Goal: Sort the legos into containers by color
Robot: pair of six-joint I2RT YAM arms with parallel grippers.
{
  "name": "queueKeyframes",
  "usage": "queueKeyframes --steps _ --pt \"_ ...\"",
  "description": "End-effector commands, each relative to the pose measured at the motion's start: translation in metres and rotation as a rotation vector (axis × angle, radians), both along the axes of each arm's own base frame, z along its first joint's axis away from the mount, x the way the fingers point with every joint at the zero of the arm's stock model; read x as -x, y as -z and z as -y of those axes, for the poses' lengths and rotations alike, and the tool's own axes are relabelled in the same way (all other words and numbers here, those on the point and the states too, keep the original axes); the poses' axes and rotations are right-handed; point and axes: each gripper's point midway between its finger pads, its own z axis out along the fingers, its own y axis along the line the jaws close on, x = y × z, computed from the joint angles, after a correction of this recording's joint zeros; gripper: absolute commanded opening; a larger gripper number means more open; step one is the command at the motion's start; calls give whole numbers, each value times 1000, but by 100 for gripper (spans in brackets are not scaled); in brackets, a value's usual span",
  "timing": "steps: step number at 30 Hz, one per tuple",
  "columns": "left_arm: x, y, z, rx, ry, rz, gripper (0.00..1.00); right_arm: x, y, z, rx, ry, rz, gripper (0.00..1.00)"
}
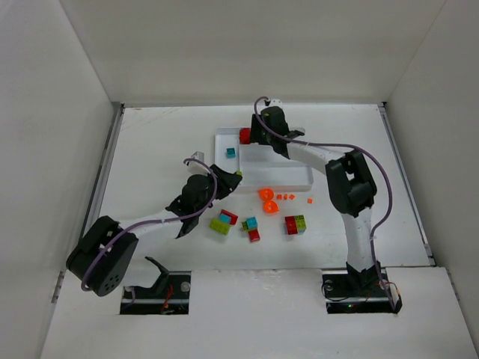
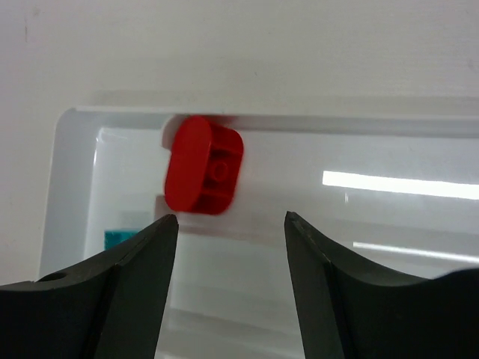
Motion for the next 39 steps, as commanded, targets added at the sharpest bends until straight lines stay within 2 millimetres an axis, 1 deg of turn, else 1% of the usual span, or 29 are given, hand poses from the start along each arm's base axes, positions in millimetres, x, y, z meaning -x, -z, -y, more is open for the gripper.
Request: queueKeyframes --steps 1,4,6,7,9,10,11,13,16,19,21,25,29,34,36,39 --pt "-20 -37 8 30 -14 107 14 14 -81 7 -94 13 157 65" --pt "-33 -45 14 3 -10 131 14 47 -101 29 -160 53 201 63" --pt "-44 -44 23 -35 0 122 14 69 -104 54 -219 108 213 57" --pt "-50 -43 28 -60 7 119 14 83 -102 66 -258 133 212 48" --pt "-64 -35 37 -133 21 101 14 105 -93 79 -288 153 204 35" --pt "-71 -29 39 -177 19 78 14 115 -89 84 -293 159 202 32" --pt "-78 -23 41 -228 18 62 15 124 -84 90 -290 167 200 31" --pt "-92 -10 40 -324 -2 33 15 142 -80 98 -293 177 207 32" --pt "-109 7 44 -457 1 5 15 163 -83 98 -309 163 216 39" --pt "-119 21 47 -564 3 -17 16 185 -80 99 -311 139 218 47" --pt "-124 24 46 -619 -11 -16 17 197 -76 101 -317 129 213 53" --pt "-130 23 51 -714 -20 21 22 219 -69 94 -321 83 207 61" --pt "-135 29 50 -792 -28 16 28 232 -63 84 -309 41 189 65" --pt "-140 35 47 -799 -33 2 39 245 -61 70 -275 -8 183 68" --pt "-142 34 45 -798 -36 2 43 250 -62 66 -264 -20 186 68" --pt "-141 27 42 -793 -37 7 48 259 -57 63 -242 -44 175 68"
